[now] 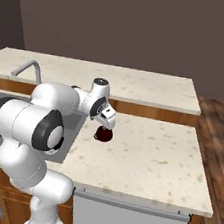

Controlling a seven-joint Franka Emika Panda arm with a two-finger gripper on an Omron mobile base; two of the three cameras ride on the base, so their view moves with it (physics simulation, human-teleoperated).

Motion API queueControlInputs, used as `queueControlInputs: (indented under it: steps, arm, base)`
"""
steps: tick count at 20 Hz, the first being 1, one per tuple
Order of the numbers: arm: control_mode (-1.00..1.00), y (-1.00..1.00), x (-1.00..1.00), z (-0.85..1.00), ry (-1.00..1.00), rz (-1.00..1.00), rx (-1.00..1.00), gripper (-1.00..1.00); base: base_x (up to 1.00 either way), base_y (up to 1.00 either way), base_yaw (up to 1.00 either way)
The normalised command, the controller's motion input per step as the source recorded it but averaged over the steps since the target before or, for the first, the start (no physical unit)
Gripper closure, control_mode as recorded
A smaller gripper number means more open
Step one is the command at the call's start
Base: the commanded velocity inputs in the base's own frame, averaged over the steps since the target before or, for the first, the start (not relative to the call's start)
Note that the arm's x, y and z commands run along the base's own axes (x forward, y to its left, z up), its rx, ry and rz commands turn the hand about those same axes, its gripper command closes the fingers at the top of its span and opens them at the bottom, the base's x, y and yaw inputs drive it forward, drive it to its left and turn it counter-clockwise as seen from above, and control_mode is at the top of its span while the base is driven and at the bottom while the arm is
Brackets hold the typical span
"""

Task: Clear the mugs and bowl far away from the sink.

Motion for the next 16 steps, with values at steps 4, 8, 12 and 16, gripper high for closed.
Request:
queueControlInputs:
  steps: [4,8,12,16]
  arm:
    - [-1.0,0.0,-0.03,-0.02,0.0,0.0,0.0,-1.0]
    - [-1.0,0.0,-0.08,0.0,0.0,0.0,0.0,-1.0]
    - [-1.0,-0.01,-0.2,-0.02,-0.02,0.0,0.0,-1.0]
    - [-1.0,0.0,-0.09,-0.05,0.0,0.0,0.0,-1.0]
  base:
    - [0.0,0.0,0.0]
    - [0.0,0.0,0.0]
    - [0.0,0.0,0.0]
    - [0.0,0.0,0.0]
